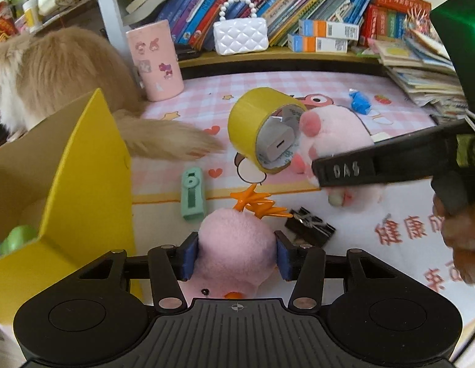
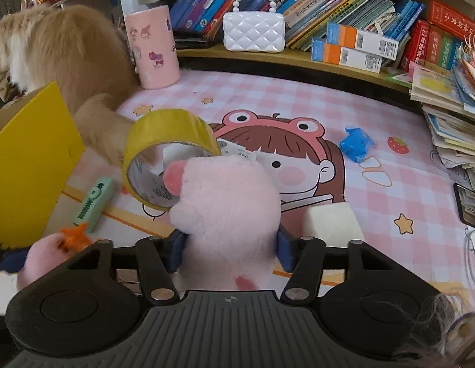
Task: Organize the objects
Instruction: 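Grasp the pink plush bunny with the right tool while the left tool grasps the pink plush pig, then lift the pink bunny and pink pig toward the yellow box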
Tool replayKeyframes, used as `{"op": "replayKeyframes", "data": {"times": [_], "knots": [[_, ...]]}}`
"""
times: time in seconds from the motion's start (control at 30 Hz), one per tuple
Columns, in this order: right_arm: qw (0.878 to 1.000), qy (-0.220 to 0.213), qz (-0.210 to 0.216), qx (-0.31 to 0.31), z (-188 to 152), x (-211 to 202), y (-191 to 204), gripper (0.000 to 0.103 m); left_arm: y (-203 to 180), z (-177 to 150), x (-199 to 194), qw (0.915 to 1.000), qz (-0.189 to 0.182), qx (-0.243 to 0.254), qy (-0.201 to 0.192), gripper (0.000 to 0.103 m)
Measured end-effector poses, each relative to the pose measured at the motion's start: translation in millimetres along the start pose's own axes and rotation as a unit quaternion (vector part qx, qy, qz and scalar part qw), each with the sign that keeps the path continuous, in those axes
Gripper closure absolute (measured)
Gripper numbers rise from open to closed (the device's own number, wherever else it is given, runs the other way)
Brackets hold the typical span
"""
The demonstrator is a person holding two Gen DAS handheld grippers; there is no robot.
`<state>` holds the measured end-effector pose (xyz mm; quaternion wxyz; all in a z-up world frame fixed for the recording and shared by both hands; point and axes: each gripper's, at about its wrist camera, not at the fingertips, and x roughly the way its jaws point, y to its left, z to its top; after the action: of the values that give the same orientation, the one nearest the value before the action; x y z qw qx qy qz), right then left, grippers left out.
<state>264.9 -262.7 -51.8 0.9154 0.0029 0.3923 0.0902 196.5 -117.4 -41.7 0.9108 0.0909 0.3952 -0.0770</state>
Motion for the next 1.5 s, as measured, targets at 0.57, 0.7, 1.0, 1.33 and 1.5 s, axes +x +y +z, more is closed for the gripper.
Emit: {"op": "replayKeyframes", "data": {"times": [0.57, 0.7, 1.0, 1.33, 1.5], "knots": [[0.991, -0.066, -0.021, 0.111, -61, -139, 55, 0.051, 56, -62, -96, 0.997, -0.029, -0.053, -0.047, 0.055], [0.994, -0.056, -0.017, 0.089, -84, -151, 91, 0.051, 77, -74, -103, 0.9962, -0.018, -0.069, -0.05, 0.055], [0.999, -0.018, 0.024, 0.032, -111, -151, 169, 0.051, 133, -117, -137, 0.9928, 0.025, -0.106, -0.049, 0.055], [0.998, -0.001, 0.061, 0.01, -129, -157, 233, 0.051, 171, -153, -164, 0.9917, 0.04, -0.113, -0.047, 0.055], [0.998, 0.004, 0.061, 0.014, -137, -159, 251, 0.051, 183, -161, -170, 0.9926, 0.035, -0.106, -0.048, 0.055]]}}
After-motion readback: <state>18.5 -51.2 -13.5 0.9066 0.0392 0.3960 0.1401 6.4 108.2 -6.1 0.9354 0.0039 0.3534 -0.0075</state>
